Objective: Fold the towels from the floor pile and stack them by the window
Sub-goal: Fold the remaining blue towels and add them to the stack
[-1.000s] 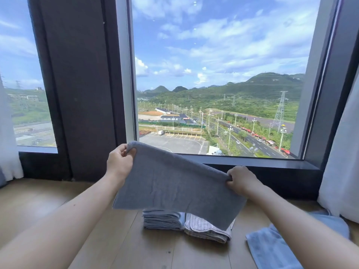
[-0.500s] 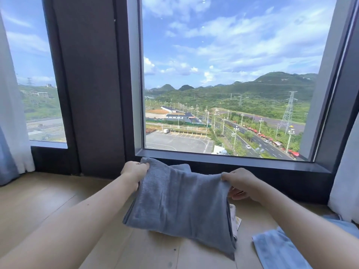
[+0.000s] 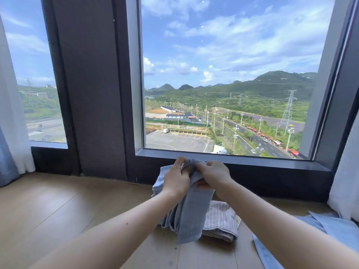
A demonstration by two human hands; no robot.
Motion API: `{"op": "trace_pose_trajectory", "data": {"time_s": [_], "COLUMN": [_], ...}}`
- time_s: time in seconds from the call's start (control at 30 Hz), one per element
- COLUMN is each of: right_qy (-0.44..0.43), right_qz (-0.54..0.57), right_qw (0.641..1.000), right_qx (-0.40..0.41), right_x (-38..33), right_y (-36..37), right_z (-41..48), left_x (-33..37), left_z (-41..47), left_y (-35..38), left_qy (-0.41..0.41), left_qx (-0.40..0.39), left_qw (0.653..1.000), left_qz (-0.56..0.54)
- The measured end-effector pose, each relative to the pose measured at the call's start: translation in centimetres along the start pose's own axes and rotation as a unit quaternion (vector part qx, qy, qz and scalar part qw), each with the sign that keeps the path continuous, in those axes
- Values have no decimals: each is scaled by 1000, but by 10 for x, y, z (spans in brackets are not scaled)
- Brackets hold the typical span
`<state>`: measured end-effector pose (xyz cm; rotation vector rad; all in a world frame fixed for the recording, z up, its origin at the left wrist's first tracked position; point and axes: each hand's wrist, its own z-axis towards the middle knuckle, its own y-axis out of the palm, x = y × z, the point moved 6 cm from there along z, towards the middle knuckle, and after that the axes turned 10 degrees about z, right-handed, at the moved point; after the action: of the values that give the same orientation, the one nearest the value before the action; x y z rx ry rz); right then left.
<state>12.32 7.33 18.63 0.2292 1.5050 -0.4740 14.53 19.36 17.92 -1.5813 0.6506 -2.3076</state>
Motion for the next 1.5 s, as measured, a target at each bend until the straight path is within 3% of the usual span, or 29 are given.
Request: {"op": "trace_pose_trajectory", "data": {"time_s": [0.17,0.5,0.63,0.77,0.87,0.93,1.0,1.07,1.13,1.23,1.3,1.37,1.43,1.5], "right_qy": [20,26,-11,-112,12,125,194,205,176,151,159,178,227,255], "right_qz": [35,69,71,12,55,103,190,259,267,252,212,195,256,350], "right_qw": [999,991,986,992,995,969,923,907,928,952,963,963,933,884], "right_qx": [4,-107,-148,-60,-87,-185,-271,-261,-192,-81,-51,-51,-112,-177], "right_x": [-5,-14,-18,-12,17,40,52,56,59,66,73,74,78,82], "right_y": [-1,16,16,-17,-29,-16,2,13,18,15,13,9,12,15], "right_z": [1,-15,-13,-1,4,-5,-18,-22,-14,-3,-5,-12,-22,-26], "left_x": [-5,-11,-19,-16,-22,-34,-45,-60,-87,-86,-81,-92,-97,-103], "left_z": [-1,1,9,11,19,28,33,35,43,25,10,0,2,8], "left_y": [-5,-4,-17,-29,-41,-43,-41,-37,-31,-24,-14,-2,-3,-3], "left_qy": [0,-21,-23,-44,-101,-144,-181,-229,-291,-343,-338,-336,-274,-230], "left_qx": [27,-1,45,13,9,-2,-20,-13,-12,-95,-171,-217,-186,-163], "left_qw": [1000,993,992,974,937,922,916,914,904,896,899,910,943,959], "left_qz": [0,-113,-112,-223,-333,-360,-358,-335,-312,-264,-220,-107,-19,-23]}}
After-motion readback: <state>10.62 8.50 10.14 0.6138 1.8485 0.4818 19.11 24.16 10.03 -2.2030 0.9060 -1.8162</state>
